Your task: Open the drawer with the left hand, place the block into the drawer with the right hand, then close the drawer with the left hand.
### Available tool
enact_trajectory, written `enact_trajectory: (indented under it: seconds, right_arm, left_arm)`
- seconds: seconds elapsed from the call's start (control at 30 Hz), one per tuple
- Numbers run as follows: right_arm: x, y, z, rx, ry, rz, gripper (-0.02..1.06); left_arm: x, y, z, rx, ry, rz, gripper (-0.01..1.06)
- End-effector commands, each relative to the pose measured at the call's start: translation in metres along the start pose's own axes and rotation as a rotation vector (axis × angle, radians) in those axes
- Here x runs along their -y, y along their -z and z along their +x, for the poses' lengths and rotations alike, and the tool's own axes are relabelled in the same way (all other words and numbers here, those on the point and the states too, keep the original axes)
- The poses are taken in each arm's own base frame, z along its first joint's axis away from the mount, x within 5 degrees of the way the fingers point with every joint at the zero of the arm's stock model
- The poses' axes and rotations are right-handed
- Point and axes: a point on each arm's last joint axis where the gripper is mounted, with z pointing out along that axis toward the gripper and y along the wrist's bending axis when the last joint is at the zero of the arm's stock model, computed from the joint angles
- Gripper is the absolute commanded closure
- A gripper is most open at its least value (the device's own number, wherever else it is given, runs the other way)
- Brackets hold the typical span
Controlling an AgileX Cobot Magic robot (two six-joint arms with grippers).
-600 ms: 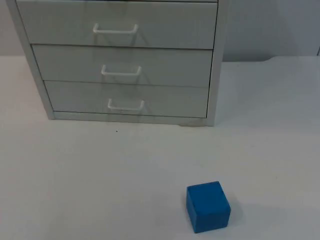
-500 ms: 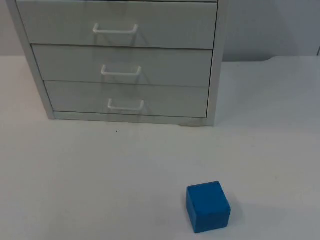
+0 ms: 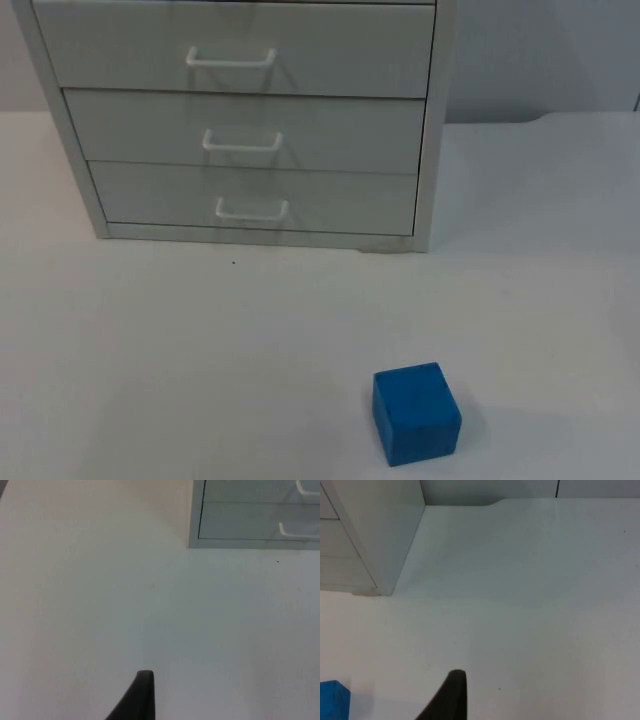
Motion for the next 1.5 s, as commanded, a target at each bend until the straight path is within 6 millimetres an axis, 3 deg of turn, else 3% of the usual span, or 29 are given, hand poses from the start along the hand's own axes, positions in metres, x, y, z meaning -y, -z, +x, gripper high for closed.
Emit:
enact_trajectory:
  seconds: [0.0,0.3,0.7,0.77,0.83,0.87,1.0,1.1,1.37,1.47]
  right_arm:
    - [0.0,-0.02,-0.011,-0.036,0.001,-0.001,-0.01]
    - [-0.001,-0.068,-0.013,-0.237,-0.005,-0.003,-0.01]
    - [-0.002,-0.081,-0.01,-0.314,-0.019,-0.013,-0.01]
    - [-0.002,-0.081,-0.01,-0.312,-0.019,-0.013,-0.01]
    - [-0.002,-0.081,-0.01,-0.312,-0.019,-0.013,-0.01]
    - [-0.002,-0.081,-0.01,-0.312,-0.019,-0.013,-0.01]
    - [-0.002,-0.081,-0.01,-0.312,-0.019,-0.013,-0.01]
    - [-0.002,-0.081,-0.01,-0.313,-0.019,-0.013,-0.01]
    - [-0.002,-0.08,-0.009,-0.315,-0.019,-0.013,-0.01]
    - [-0.002,-0.081,-0.01,-0.309,-0.019,-0.013,-0.01]
  left_arm:
    - [0.001,-0.013,-0.011,-0.028,0.029,0.01,0.0]
    - [0.0,-0.046,-0.024,-0.149,0.044,0.006,0.0]
    - [0.003,-0.08,-0.034,-0.217,0.033,0.051,0.01]
    - [0.007,-0.088,-0.039,-0.253,-0.02,0.105,0.06]
    - [0.014,-0.1,-0.054,-0.295,-0.03,0.194,0.22]
    - [0.014,-0.1,-0.054,-0.295,-0.03,0.194,0.22]
    - [0.024,-0.118,-0.079,-0.309,-0.08,0.315,0.57]
    - [0.029,-0.126,-0.087,-0.309,-0.11,0.386,0.64]
    - [0.041,-0.145,-0.11,-0.293,-0.214,0.484,0.5]
    - [0.068,-0.154,-0.118,-0.241,-0.431,0.562,0.49]
